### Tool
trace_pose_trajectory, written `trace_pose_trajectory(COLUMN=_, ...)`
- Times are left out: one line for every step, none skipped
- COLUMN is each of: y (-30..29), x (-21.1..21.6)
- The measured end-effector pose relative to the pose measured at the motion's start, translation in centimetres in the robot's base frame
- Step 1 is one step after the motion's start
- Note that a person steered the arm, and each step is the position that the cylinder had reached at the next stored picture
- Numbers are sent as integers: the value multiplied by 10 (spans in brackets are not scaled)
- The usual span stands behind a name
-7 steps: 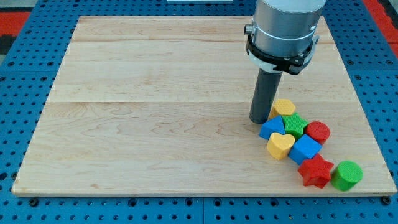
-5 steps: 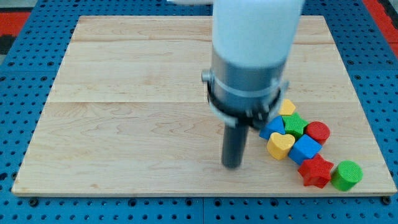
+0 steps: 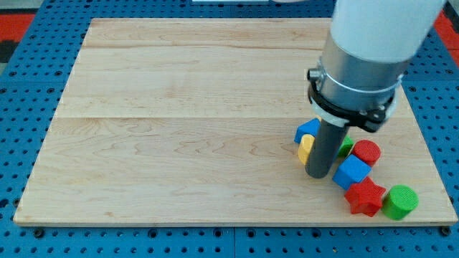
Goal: Push the yellow hexagon to the top right
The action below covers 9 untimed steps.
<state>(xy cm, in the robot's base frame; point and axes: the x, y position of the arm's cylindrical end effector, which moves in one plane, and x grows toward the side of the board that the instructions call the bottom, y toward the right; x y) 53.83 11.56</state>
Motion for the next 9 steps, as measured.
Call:
trace_pose_trajectory(y=-13, x=-20)
trace_pose_trajectory(y=-13, x=-40)
trace_pose_trajectory(y=1, x=-53)
trace_pose_trajectory(y=23, x=-55)
trace_pose_trajectory(y=42, x=-58)
trace_pose_trajectory(y=42, x=-89)
trace_pose_trajectory(y=57, x=-104)
trace_pose_trajectory(y=68, x=-94)
trace_pose_trajectory(y=68, x=-115)
